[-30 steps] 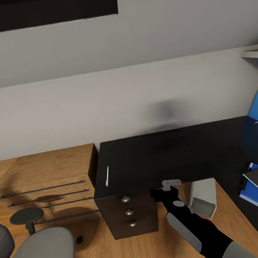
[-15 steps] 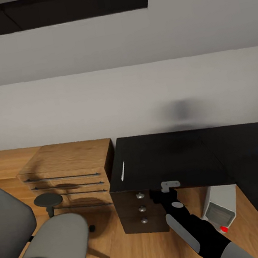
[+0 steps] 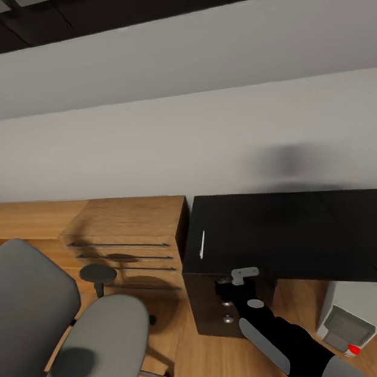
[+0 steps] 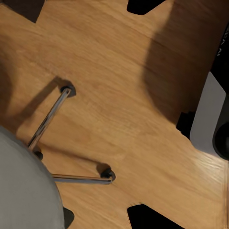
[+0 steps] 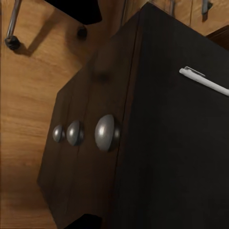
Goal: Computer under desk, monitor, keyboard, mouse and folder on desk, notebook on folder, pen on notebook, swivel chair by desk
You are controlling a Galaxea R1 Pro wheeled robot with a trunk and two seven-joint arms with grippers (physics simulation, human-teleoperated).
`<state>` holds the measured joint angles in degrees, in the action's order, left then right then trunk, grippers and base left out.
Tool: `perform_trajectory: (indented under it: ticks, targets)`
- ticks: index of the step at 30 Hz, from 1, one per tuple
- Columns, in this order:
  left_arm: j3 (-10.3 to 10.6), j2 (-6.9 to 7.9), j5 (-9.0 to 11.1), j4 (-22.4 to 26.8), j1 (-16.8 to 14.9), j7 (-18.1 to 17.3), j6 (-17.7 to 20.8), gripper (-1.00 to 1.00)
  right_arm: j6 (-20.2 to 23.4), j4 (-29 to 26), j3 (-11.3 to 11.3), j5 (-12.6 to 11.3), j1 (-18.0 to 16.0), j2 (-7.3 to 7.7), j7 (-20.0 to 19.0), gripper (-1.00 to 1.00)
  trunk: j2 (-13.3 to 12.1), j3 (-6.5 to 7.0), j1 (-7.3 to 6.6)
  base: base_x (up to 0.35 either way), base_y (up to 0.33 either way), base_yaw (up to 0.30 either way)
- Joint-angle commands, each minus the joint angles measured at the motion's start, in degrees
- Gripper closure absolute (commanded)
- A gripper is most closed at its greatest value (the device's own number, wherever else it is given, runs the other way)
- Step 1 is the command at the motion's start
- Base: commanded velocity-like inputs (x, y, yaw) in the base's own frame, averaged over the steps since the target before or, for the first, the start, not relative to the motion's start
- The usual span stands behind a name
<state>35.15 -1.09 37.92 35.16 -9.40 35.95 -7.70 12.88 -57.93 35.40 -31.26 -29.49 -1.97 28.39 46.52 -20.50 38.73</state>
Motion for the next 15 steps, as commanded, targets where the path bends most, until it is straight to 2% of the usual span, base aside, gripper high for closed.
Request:
perform_trajectory:
  ticks: [1,10,13,15]
  targets:
    - [0.5,0.04,0.6,0.0,-0.1,0.4,-0.4,-1.0,0.2,-0.1,0.2,-0.3,0.0,0.04,0.4,-1.0,0.1,-0.1,0.01,0.0,0.0,0.277]
    - [0.6,-0.04,0.5,-0.1,-0.1,0.4,-0.4,-1.0,0.2,-0.1,0.5,-0.3,-0.1,0.03,0.4,-1.0,0.1,-0.4,0.01,0.0,0.0,0.277]
    - [0.6,-0.01,0.3,0.0,-0.1,0.3,-0.4,-1.0,0.2,-0.1,1.2,-0.3,-0.1,0.05,0.4,-1.0,0.1,-0.5,0.01,0.0,0.0,0.274]
    - [0.6,0.1,0.1,5.4,-0.1,0.4,0.0,-1.0,0.2,-0.1,1.3,-0.2,0.0,0.24,0.4,-1.0,0.1,-0.59,0.01,0.0,0.0,0.253]
